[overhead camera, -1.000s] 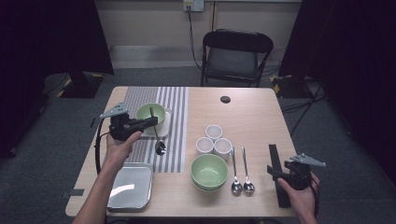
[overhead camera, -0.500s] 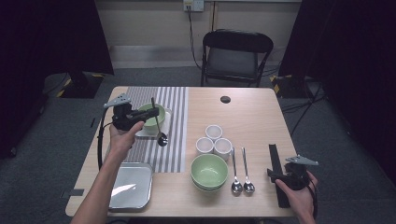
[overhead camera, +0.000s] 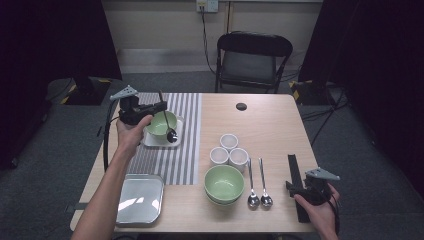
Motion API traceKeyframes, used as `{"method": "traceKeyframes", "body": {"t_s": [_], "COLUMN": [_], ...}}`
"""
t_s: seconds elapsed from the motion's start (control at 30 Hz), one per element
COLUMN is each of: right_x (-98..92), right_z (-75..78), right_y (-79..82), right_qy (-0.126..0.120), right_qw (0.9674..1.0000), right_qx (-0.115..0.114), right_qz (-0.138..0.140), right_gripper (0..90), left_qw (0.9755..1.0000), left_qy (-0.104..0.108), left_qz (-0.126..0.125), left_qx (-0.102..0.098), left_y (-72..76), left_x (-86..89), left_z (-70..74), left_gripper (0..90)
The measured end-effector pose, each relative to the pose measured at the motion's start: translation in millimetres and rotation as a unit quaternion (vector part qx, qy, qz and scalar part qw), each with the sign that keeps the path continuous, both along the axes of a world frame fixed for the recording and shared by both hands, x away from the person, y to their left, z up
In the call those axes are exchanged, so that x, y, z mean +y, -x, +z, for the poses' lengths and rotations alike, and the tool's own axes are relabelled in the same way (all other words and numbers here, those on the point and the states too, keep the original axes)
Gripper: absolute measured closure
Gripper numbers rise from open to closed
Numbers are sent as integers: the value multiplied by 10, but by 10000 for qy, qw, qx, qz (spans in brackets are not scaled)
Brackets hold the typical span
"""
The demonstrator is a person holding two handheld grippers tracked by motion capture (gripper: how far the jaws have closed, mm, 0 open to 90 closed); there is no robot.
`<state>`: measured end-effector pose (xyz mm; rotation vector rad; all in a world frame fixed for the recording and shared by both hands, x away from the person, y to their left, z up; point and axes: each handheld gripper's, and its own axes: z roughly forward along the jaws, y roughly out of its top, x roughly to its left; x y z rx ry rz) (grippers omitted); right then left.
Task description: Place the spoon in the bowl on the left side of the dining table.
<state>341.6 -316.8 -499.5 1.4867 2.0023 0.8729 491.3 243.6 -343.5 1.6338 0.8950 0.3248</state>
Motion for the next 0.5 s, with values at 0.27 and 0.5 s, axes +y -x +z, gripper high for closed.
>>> {"method": "traceKeyframes", "body": {"t_s": [0.27, 0.5], "right_x": [1, 1], "right_z": [0, 0], "right_y": [0, 0], "right_qy": [0, 1], "right_qw": [10000, 10000], "right_qx": [-1, -3], "right_qz": [-3, -2], "right_gripper": [156, 156], "left_qw": [9992, 9973], "left_qy": [44, 70], "left_qz": [371, 659], "left_qx": [103, 317], "left_y": [-236, -413], "left_x": [54, 198], "left_z": [-91, -171], "left_gripper": [899, 899]}}
